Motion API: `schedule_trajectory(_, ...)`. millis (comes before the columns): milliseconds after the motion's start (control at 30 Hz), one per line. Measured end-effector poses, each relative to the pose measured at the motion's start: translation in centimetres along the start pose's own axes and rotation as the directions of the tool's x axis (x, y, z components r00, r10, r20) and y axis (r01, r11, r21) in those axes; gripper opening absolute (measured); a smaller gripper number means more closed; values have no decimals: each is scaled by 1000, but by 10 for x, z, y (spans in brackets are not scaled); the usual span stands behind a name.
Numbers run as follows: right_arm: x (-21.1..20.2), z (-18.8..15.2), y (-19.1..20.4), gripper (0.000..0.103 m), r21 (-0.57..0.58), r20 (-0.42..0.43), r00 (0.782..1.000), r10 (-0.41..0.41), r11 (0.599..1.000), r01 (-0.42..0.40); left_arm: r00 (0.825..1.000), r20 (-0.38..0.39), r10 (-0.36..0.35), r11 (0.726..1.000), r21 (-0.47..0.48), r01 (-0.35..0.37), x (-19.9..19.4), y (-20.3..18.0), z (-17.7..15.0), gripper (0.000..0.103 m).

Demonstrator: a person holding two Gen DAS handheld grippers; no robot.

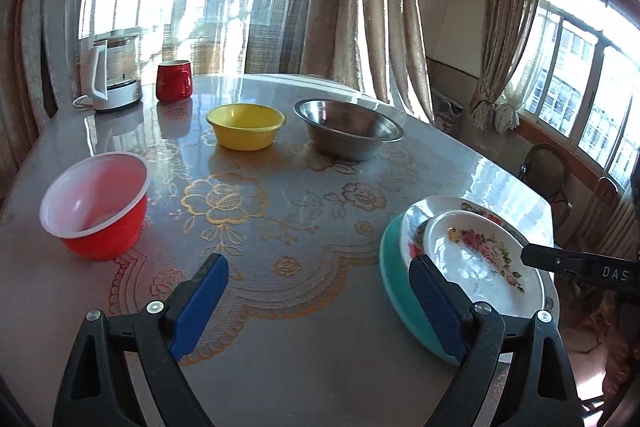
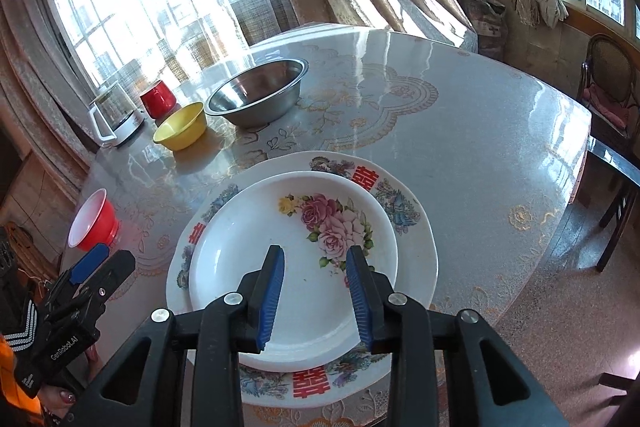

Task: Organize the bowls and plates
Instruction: 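Open the right tool and withdraw it from the plate stack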

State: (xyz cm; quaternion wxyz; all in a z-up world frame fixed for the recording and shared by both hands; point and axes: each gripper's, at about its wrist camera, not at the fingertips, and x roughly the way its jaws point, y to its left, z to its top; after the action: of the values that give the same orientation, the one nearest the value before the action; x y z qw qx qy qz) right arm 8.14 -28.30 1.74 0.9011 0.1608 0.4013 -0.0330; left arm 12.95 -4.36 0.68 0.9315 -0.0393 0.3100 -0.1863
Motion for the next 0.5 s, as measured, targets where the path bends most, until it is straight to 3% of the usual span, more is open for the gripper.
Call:
schedule_trajectory(367,12,2,37,33,-58,-17,998,60,996,-61,988,26,150,973,-179,-143,-8,60,4,93)
schedule_trajectory(500,19,6,56,33,-89,-32,995,95,991,-98,983,28,181,967,-185,-173,-8,62,2,94)
